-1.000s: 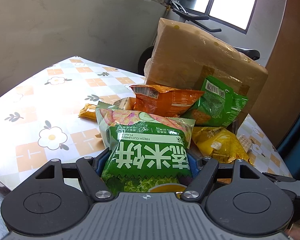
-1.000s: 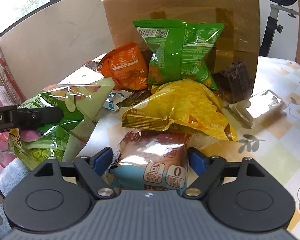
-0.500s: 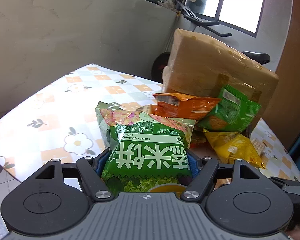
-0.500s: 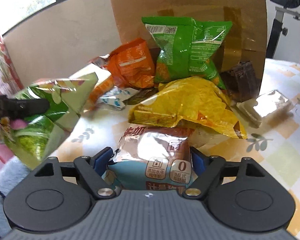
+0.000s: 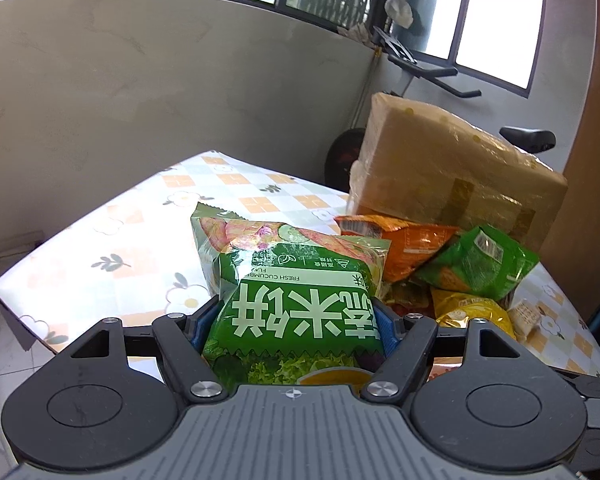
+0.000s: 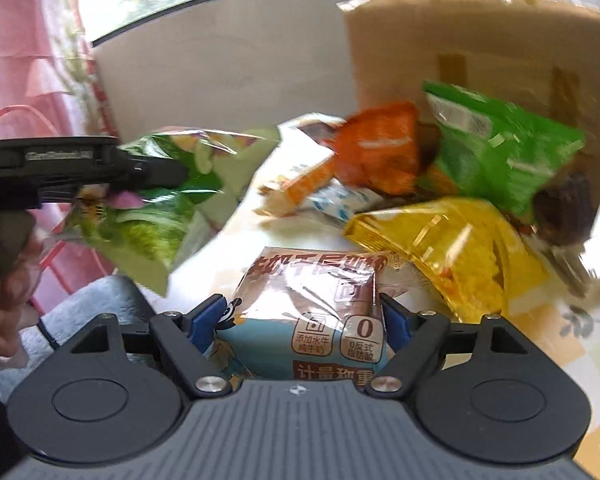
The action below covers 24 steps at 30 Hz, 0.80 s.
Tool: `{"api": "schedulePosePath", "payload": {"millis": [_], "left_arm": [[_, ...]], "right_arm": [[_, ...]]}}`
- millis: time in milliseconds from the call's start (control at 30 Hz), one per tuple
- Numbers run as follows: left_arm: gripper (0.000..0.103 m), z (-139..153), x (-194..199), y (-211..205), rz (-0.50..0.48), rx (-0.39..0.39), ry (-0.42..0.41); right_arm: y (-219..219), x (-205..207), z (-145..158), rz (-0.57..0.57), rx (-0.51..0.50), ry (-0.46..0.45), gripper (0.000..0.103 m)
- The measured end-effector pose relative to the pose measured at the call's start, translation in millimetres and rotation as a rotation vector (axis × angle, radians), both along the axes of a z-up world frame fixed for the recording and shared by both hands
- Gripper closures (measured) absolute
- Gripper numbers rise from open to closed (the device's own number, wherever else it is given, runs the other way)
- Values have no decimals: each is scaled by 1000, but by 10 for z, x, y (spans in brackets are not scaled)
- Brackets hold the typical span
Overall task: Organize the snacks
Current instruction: 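Lift both held packets off the pile and carry them toward the cardboard box, then lower both packets over the box and open both tools to drop them in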
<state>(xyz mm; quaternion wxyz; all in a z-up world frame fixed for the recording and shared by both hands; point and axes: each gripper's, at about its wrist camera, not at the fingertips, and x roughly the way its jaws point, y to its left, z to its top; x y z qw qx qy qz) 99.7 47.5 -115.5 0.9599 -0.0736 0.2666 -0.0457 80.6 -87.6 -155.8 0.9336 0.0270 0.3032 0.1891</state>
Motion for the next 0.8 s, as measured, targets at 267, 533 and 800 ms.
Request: {"api": "schedulePosePath", "payload": {"millis": [267,533,800], "left_arm": [[27,31,-34,69,29,-19,-19],[27,260,62,-61,-23,16,-134],[27,767,254,-198,-87,-24,-264]], "right_arm": [[-18,-71,237,2,-9,-184,22],[-411,-58,622,-152,-22,-313,22],[-779,64,1036,-235,-26,-406,22]]}}
